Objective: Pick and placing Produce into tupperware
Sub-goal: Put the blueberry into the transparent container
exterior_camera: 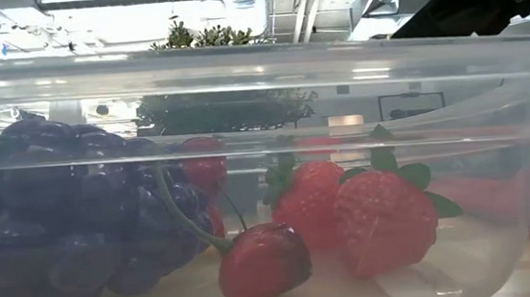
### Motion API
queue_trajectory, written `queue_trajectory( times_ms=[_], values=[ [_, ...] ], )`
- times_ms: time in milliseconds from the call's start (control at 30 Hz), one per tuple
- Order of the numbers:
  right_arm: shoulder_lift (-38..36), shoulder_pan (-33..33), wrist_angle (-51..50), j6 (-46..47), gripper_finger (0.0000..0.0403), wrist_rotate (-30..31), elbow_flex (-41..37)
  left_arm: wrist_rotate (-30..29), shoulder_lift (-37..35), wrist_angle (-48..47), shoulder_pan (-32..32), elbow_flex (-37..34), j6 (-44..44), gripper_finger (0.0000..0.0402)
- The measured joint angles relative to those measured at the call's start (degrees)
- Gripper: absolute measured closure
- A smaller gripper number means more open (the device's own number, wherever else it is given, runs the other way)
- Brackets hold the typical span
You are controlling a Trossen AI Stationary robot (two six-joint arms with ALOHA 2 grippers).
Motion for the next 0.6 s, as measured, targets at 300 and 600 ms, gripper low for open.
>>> queue_trajectory(
  times_ms=[300,600],
  values=[
    [0.0,2.4,0.8,0.7,0.0310,-0.9,0.0,-1.6,7.7,2.8,-1.5,0.0,-1.3,0.0206],
    [0.0,3.7,1.0,0.7,0.0310,-0.8,0.0,-1.4,12.7,4.1,-1.7,0.0,-1.2,0.0232]
  ],
)
